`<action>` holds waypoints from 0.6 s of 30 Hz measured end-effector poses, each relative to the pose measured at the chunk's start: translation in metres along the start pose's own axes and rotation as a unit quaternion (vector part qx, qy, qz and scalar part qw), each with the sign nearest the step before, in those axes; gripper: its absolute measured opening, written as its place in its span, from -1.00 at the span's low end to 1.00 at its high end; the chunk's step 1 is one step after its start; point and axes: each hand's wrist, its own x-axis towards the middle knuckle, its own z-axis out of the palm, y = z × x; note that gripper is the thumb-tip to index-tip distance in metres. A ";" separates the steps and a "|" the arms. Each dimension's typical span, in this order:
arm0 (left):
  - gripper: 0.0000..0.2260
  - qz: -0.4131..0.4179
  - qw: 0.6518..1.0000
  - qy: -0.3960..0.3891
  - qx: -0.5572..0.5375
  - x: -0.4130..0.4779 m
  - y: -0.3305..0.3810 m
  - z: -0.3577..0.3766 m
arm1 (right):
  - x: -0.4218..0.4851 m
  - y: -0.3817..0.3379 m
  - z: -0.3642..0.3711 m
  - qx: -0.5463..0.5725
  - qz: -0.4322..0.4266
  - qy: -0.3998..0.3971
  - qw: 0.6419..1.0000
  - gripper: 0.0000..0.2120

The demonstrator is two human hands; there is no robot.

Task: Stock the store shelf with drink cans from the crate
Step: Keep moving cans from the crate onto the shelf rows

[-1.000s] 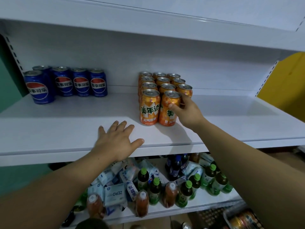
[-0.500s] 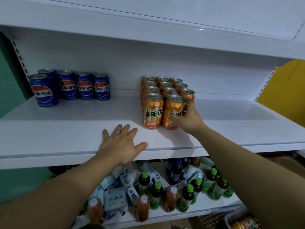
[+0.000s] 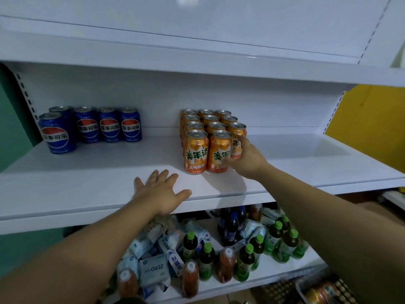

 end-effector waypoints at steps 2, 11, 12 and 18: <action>-0.29 -0.010 0.999 -0.034 -0.011 0.001 0.001 -0.010 | -0.014 0.001 -0.020 -0.056 0.022 -0.012 0.998 -0.31; -0.44 0.239 0.959 0.008 -0.149 -0.042 0.133 -0.039 | -0.104 0.062 -0.104 -0.181 0.152 0.020 0.971 -0.24; -0.44 0.269 0.954 -0.006 -0.134 -0.049 0.153 -0.037 | -0.118 0.070 -0.112 -0.193 0.167 0.023 0.967 -0.24; -0.40 0.394 0.911 -0.095 -0.073 -0.086 0.257 0.001 | -0.217 0.119 -0.160 -0.236 0.288 0.057 0.926 -0.24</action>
